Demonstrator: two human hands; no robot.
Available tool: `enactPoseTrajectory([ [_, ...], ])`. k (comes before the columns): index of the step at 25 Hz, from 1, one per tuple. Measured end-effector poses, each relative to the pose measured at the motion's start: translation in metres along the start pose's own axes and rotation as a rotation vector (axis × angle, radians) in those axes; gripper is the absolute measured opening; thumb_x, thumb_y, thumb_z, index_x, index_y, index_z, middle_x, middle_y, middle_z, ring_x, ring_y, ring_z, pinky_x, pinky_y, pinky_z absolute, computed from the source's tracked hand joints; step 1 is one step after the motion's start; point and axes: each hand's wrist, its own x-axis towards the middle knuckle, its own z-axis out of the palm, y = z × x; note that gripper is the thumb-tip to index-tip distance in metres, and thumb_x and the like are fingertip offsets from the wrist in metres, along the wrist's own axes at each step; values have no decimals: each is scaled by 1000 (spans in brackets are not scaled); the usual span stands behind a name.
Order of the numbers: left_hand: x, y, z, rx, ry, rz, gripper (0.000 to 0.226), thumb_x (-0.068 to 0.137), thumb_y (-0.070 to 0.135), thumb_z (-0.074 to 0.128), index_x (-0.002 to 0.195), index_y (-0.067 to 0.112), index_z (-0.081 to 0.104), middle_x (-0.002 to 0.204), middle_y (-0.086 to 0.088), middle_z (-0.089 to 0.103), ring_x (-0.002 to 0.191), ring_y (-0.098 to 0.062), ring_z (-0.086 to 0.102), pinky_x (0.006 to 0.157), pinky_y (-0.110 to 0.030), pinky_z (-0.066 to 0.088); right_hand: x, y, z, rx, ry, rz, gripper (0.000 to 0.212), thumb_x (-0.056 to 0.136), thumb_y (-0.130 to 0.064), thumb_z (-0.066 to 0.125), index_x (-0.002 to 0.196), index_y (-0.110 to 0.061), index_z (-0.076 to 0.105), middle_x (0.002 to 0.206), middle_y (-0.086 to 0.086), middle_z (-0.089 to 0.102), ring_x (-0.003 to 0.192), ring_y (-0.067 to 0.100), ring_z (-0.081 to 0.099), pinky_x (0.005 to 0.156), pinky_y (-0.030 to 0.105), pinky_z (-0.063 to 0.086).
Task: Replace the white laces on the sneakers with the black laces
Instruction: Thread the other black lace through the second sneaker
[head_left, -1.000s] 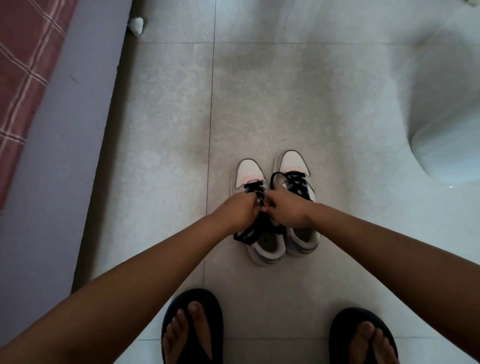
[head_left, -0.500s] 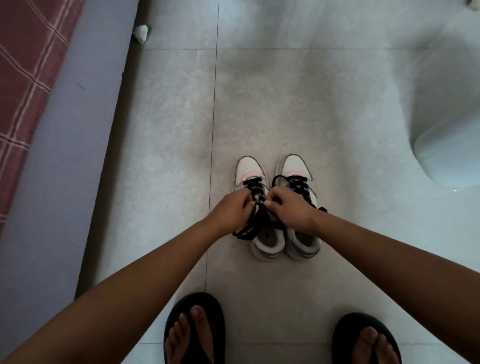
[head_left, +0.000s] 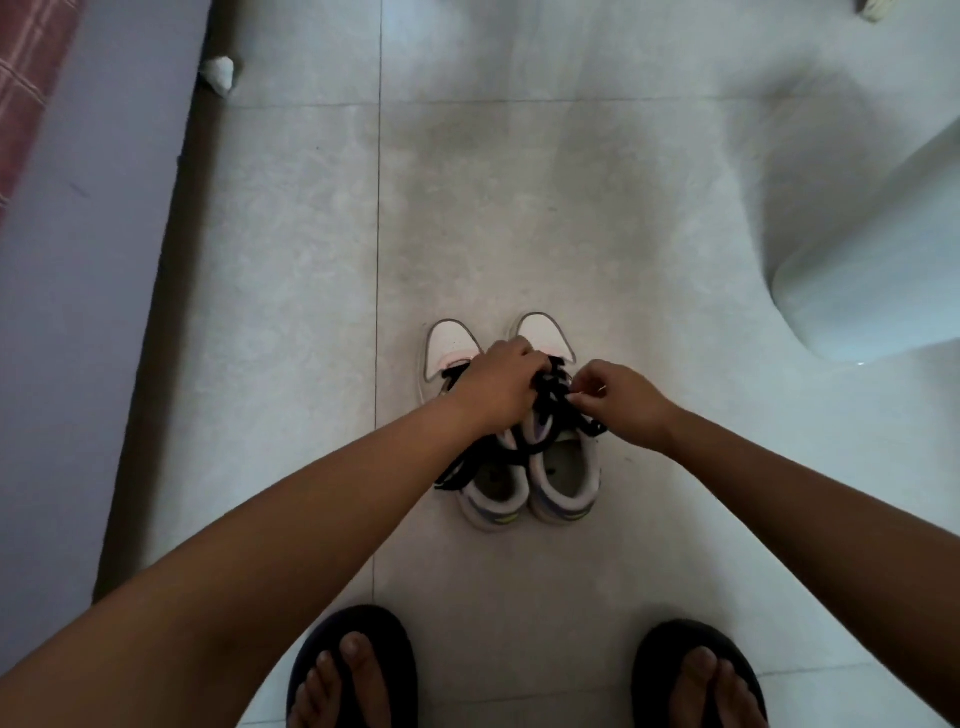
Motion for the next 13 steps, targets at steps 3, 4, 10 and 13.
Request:
enactPoseTrajectory([
  [3,2,-2,0,136,-45,65,38,90,18,53,127,17,51,134,-11,37,124,-30,35,96,-40,37,2,1,-1,13,-15,-16,10,89,-21,62,83,-15,57,88,4,59,84,22,56,74,32,44],
  [4,0,-1,-1,153,-27,89,33,90,20,53,123,15,53,130,-10,42,119,-29,40,93,-39,39,2,3,-1,19,-27,-12,10,89,-22,63,83,-16,57,87,3,59,82,19,55,72,30,43],
  [10,-40,7,1,-192,-58,131,23,97,28,47,97,10,61,89,-5,63,84,-21,58,71,-33,43,2,3,3,142,42,-43,8,89,-23,62,85,-18,58,83,-2,58,79,14,52,69,23,35],
  [13,-45,18,13,-219,16,29,26,94,37,51,99,12,55,85,0,56,81,-21,57,64,-31,39,-3,2,-1,194,-7,-19,11,89,-27,62,94,-19,56,91,1,60,80,14,54,68,25,42],
])
